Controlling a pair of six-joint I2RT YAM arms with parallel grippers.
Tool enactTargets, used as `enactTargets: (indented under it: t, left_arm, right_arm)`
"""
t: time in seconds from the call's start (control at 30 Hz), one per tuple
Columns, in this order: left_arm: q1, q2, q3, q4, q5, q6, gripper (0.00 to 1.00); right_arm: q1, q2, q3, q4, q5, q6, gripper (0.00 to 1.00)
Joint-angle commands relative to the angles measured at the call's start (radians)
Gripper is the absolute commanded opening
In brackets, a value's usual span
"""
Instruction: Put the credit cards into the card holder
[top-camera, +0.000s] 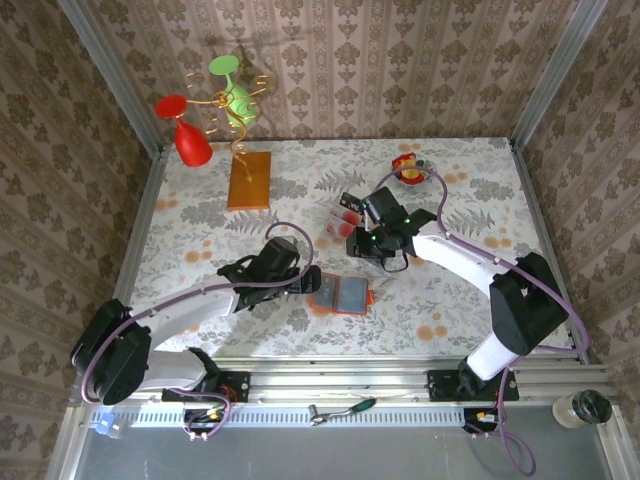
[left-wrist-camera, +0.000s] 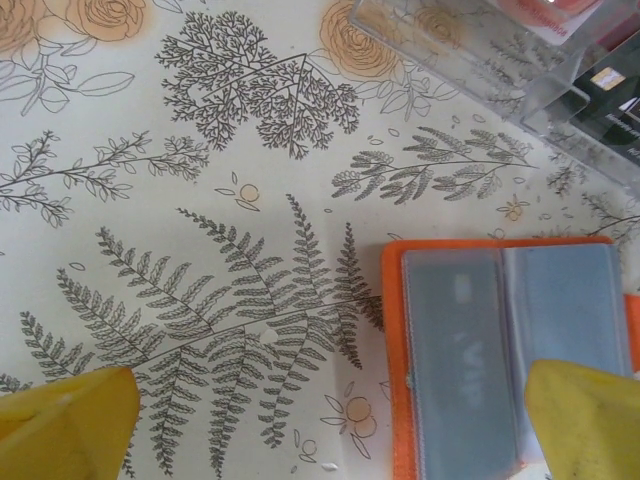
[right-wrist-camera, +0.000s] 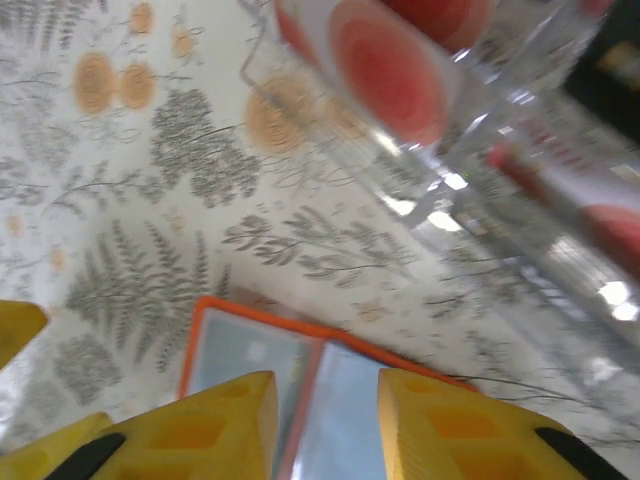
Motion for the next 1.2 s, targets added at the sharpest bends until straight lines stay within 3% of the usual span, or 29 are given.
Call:
enactTargets:
  t: [0.0, 0.57, 0.87, 1.17]
  left_arm:
    - [-0.009, 0.009, 0.030, 0.000, -0.054, 0.015, 1.00]
    - [-0.012, 0.025, 0.033, -0.006, -0.079, -0.012, 1.00]
    - [-0.011, 0.021, 0.031, -0.011, -0.085, -0.018, 1.00]
    - [-0.011, 0.027, 0.037, -0.012, -0.084, -0.021, 1.00]
  right_arm:
    - [0.002, 0.016, 0.065, -0.187, 0.197, -0.161, 0.38]
    - [0.091, 0.274, 0.256, -0.314, 0.552, -0.378, 0.37]
    - [0.099, 0.325, 0.262, -0.314, 0.543, -0.407, 0.34]
    - [0.099, 0.296, 0.250, -0.304, 0.485, -0.452, 0.10]
